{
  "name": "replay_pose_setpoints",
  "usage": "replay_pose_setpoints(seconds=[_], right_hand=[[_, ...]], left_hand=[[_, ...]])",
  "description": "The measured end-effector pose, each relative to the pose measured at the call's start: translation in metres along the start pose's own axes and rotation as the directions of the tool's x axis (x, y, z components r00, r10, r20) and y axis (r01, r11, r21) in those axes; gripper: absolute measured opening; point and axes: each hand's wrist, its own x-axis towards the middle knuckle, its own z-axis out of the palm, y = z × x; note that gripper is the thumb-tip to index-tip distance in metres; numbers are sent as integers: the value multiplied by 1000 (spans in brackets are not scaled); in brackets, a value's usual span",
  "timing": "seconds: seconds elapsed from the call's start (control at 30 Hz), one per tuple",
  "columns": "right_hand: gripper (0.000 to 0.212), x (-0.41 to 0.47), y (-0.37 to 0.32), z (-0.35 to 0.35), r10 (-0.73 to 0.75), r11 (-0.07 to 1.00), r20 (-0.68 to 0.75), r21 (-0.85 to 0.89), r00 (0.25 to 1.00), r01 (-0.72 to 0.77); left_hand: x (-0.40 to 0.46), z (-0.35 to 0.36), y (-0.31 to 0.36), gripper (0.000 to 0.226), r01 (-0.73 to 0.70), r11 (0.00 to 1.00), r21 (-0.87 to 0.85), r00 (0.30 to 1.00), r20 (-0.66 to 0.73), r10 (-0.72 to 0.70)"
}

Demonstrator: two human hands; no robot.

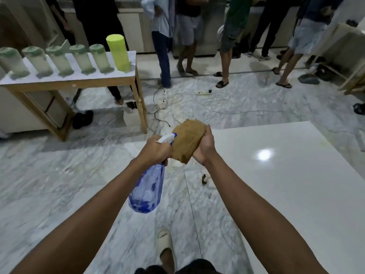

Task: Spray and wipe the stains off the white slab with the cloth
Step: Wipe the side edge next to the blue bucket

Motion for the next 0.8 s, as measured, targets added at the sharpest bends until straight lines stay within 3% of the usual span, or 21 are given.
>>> replay_pose_setpoints(seconds=[0.17, 0.23, 0.4, 0.53, 0.67, 0.8], right_hand=[[78, 55, -21, -13, 4, 999, -124, 40, 992, 1], [78, 73, -26, -24, 12, 1000, -157, 21, 988, -9], [78, 113, -38, -53, 67, 996, -191, 69, 979, -55], [76, 132, -47, -79, 110, 993, -204, 58, 973, -100], [53, 124, -54, -110, 186, 969, -254, -113, 949, -220], [41, 144, -94, -143, 115, 880, -401, -383, 909, -280]], left_hand=[[81, 9, 5, 34, 45, 998, 50, 992, 117, -50], [105, 18, 6, 27, 79, 995, 57, 985, 147, -86], [151, 46, 8, 13, 135, 988, 69, 972, 185, -145], [168, 66, 18, 19, 141, 986, 85, 969, 195, -155], [181, 87, 24, 28, 127, 991, 50, 982, 132, -133], [202, 96, 21, 28, 160, 987, -12, 985, 63, -159]])
